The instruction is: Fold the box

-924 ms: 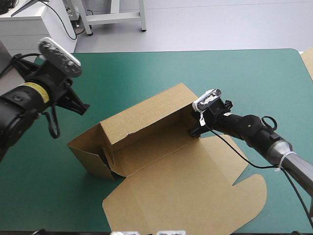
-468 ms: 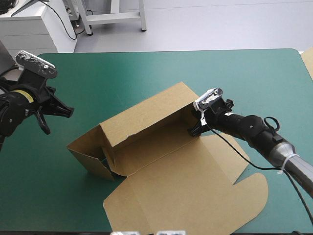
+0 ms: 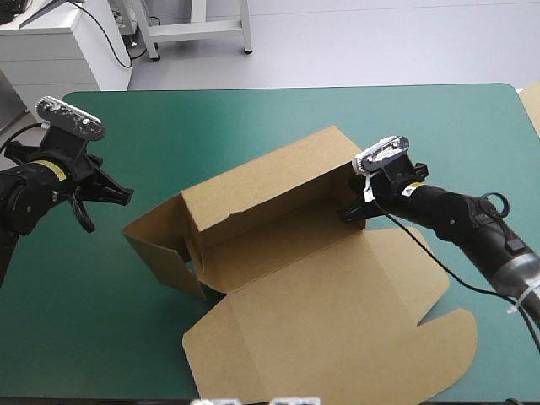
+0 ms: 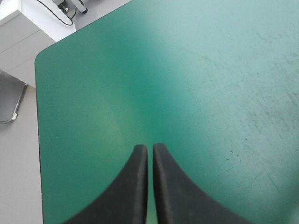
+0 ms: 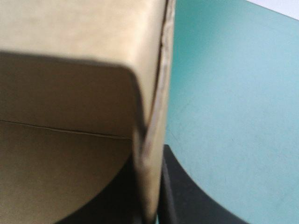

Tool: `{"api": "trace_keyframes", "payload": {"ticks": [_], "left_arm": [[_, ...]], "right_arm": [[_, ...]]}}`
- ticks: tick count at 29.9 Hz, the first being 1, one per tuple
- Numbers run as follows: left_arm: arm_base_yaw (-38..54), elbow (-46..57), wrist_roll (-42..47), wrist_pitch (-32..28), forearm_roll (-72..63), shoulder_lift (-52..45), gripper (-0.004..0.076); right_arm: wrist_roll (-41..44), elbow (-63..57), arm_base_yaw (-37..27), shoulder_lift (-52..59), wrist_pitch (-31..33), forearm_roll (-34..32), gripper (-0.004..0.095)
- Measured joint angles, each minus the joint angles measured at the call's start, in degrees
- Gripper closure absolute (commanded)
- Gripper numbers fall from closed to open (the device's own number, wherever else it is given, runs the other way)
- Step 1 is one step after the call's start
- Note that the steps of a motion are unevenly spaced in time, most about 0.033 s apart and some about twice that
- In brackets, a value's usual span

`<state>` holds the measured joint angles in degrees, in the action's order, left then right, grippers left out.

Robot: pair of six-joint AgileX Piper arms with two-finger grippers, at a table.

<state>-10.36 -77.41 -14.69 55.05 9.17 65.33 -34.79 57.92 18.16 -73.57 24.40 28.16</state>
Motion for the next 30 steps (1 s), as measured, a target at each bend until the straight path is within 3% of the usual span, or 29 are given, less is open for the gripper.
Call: {"api": "trace_keyframes", "payload": {"ticks": [7,13,30], "left_arm": [[0.02,0.00,-0.19,-1.81,0.00,0.00,0.0708],[0.02,0.06,-0.24,-2.67,0.13,0.00,0.0708],[0.02,0.11,-0.24,-1.21,2.51,0.00,0.0717]], "right_arm": [[14.95,10.66,-3.40,0.00,17.94,-14.77,0.0927],[19.44,16.19,-5.39,-0.85,27.28,-17.24,0.0927],[21.10,22.40,-9.92,-20.43,25.54,-14.86,0.0927]]}}
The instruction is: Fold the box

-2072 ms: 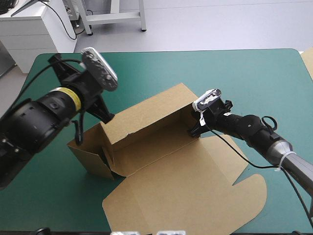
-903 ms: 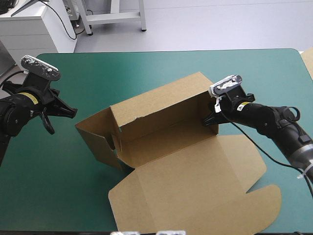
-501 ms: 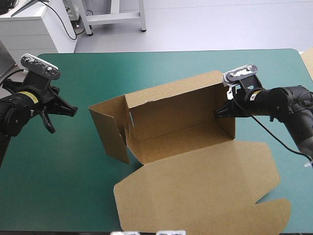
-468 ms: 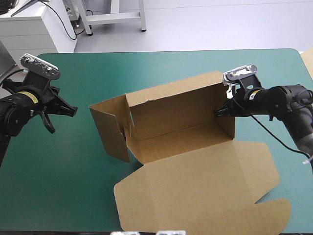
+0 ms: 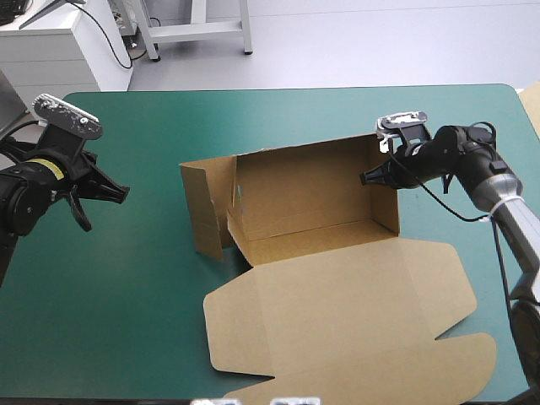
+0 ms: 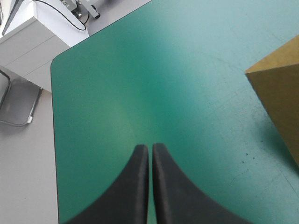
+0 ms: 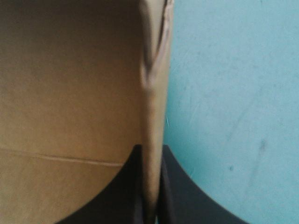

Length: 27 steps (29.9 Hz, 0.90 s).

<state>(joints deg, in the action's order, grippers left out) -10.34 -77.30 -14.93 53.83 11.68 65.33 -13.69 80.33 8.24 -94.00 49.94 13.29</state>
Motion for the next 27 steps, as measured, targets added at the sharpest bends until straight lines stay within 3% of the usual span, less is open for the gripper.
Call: {"api": "trace_keyframes", "payload": {"ticks": [5,8,16,18,27], "left_arm": [[0.00,0.00,0.00,-0.07,-0.90,0.00,0.0717],[0.00,0.00,0.00,-0.07,-1.02,0.00,0.0717],[0.00,0.00,0.00,0.23,-1.86,0.00,0.0717],[0.00,0.00,0.00,0.23,-2.13,0.00,0.0717],[0.00,0.00,0.00,0.36,-2.39,0.00,0.0717]], "right_arm": [[0.95,6.93,0.00,-6.01,0.16,0.34,0.0922],[1.77,10.69,0.00,-8.84,1.83,-0.24,0.0852],[1.27,20.80,0.00,-10.42,3.38,-0.70,0.0330],[0.90,23.60,0.00,-10.36,4.59,-0.70,0.0267],[-0.16,30.55,0.00,-10.31,12.59,-0.77,0.0260]]}}
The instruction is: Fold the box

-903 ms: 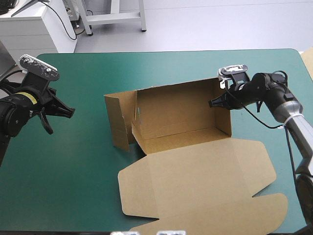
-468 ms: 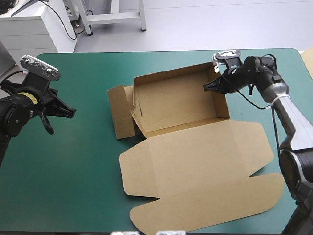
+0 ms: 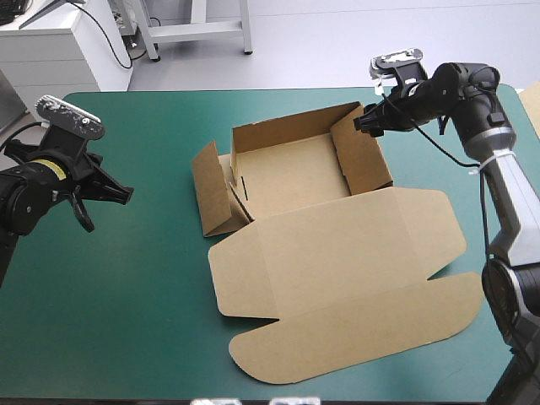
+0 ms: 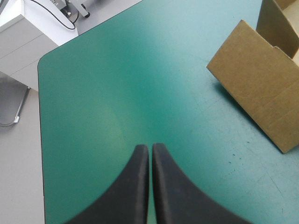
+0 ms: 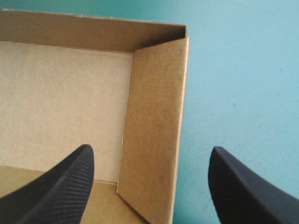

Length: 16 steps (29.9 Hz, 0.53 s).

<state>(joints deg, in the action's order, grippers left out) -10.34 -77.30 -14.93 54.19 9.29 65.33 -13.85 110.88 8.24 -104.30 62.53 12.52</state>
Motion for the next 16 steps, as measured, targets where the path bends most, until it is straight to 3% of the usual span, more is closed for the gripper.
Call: {"api": "trace_keyframes", "payload": {"ticks": [16], "left_arm": [[0.00,0.00,-0.16,0.00,-0.06,0.00,0.0717]], "right_arm": [[-1.12,0.24,0.00,-2.27,2.69,-1.44,0.0261]]}}
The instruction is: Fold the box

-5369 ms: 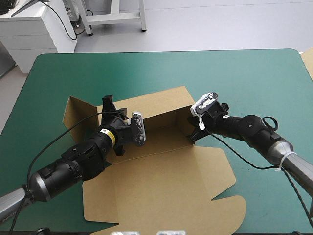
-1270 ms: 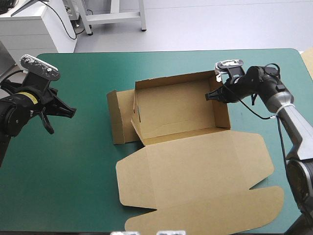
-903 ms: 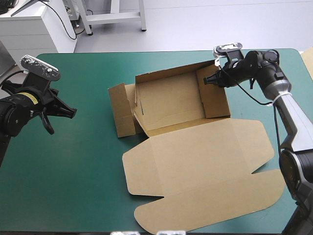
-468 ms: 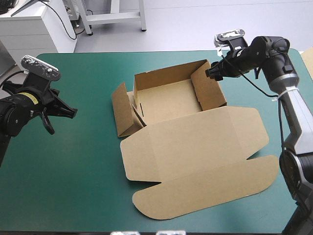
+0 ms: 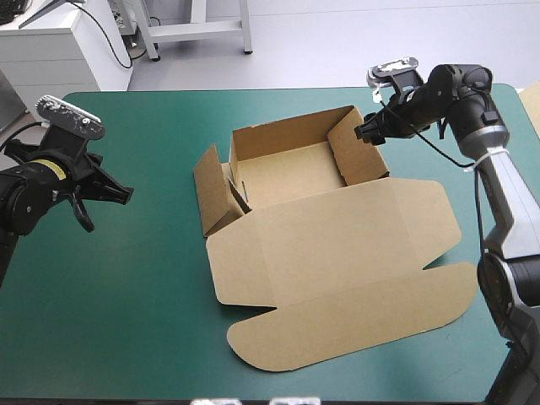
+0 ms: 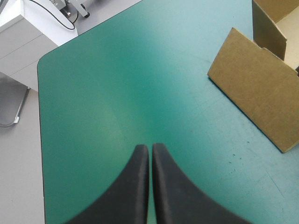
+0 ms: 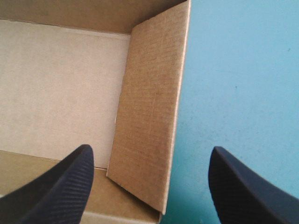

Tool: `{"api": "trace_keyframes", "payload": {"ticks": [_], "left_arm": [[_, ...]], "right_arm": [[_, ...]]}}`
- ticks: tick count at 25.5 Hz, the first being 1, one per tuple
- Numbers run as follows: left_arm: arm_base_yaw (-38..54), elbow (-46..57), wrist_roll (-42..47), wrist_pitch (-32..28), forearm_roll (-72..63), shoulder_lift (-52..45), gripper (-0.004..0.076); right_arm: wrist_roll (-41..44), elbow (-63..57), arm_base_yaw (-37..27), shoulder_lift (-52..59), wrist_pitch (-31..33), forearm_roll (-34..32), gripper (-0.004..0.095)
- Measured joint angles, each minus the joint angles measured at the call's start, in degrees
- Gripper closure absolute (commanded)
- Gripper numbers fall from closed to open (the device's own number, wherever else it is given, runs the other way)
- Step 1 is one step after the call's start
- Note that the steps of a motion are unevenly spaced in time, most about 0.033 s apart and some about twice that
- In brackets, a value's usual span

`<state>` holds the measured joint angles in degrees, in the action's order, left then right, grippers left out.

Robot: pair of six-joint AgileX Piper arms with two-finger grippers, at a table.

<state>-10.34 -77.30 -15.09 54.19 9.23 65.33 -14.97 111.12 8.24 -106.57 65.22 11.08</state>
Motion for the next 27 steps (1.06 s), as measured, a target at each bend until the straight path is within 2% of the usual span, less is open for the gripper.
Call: {"api": "trace_keyframes", "payload": {"ticks": [11,13,15,16,18,27], "left_arm": [[0.00,0.00,0.00,1.34,-0.05,0.00,0.0717],[0.00,0.00,0.00,1.34,-0.05,0.00,0.0717],[0.00,0.00,0.00,1.34,-0.05,0.00,0.0717],[0.00,0.00,0.00,1.34,-0.05,0.00,0.0717],[0.00,0.00,0.00,1.34,-0.05,0.00,0.0717],[0.00,0.00,0.00,1.41,-0.05,0.00,0.0717]], "right_arm": [[-0.33,0.15,0.00,-12.35,-4.01,-1.15,0.0268],[-0.33,0.15,0.00,-13.78,-4.63,-1.10,0.0323],[-0.33,0.15,0.00,-14.57,-4.93,-1.05,0.0421],[-0.33,0.31,0.00,-14.88,-4.94,-1.01,0.0517],[-0.33,1.03,0.00,-15.20,-5.12,-0.81,0.0636],[-0.41,5.34,0.00,-15.26,-5.91,-0.02,0.0784]]}}
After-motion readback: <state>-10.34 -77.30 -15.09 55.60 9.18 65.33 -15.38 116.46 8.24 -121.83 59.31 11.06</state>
